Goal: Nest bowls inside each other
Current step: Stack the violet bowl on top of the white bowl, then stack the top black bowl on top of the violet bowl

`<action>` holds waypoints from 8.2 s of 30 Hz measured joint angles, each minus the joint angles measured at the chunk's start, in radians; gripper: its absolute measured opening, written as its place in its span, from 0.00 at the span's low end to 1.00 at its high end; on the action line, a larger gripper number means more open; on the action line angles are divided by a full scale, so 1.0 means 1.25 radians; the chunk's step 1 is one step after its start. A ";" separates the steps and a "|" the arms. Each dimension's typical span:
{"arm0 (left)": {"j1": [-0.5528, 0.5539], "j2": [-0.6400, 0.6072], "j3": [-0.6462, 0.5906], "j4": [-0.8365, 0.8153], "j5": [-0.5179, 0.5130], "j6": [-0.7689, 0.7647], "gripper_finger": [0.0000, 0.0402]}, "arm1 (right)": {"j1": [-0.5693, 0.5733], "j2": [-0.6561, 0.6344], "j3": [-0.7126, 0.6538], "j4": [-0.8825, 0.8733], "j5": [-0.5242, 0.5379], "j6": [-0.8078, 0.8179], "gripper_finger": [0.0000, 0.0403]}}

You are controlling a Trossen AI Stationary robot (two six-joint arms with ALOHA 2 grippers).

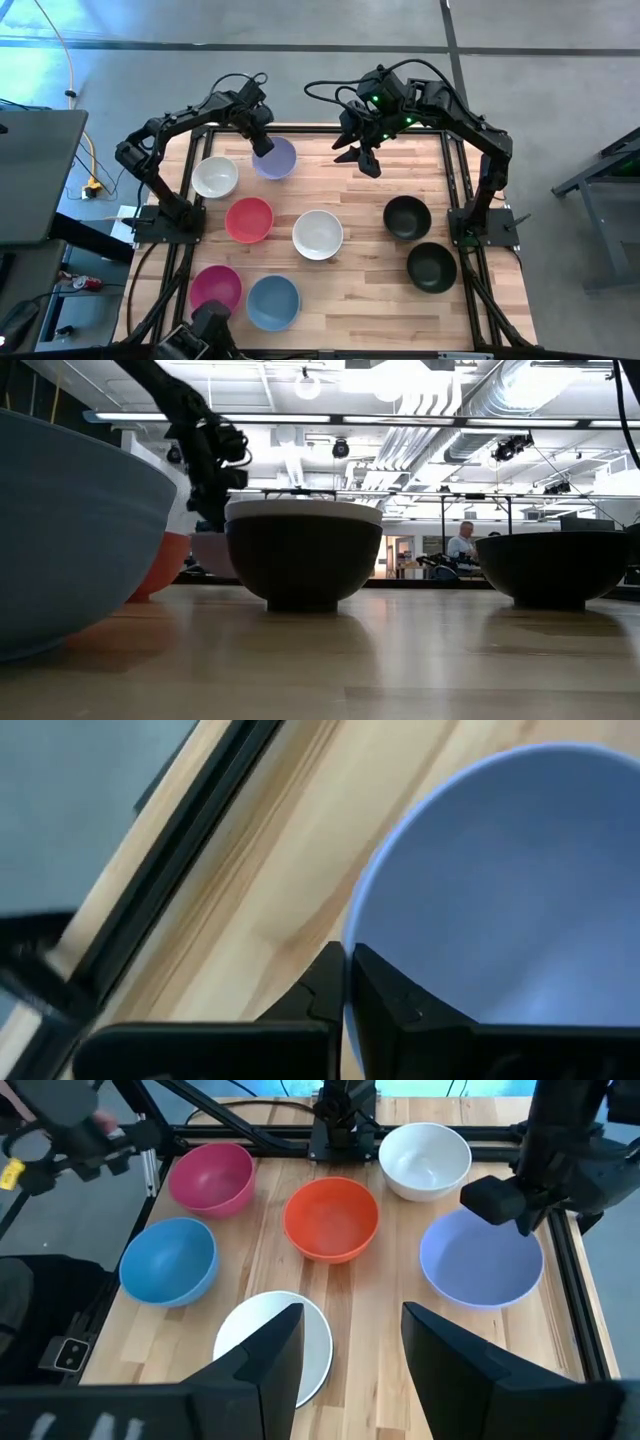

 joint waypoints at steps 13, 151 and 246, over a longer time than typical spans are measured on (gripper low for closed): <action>-0.134 0.000 0.158 -0.120 0.056 -0.017 0.00 | -0.015 -0.032 0.001 -0.039 0.072 -0.007 0.40; -0.172 -0.443 0.036 -0.045 0.127 0.045 0.57 | -0.108 -0.451 -1.039 -0.006 0.238 0.478 0.32; -0.174 -0.466 0.037 -0.087 0.140 0.024 0.57 | -0.110 -0.468 -1.270 0.181 0.184 0.608 0.01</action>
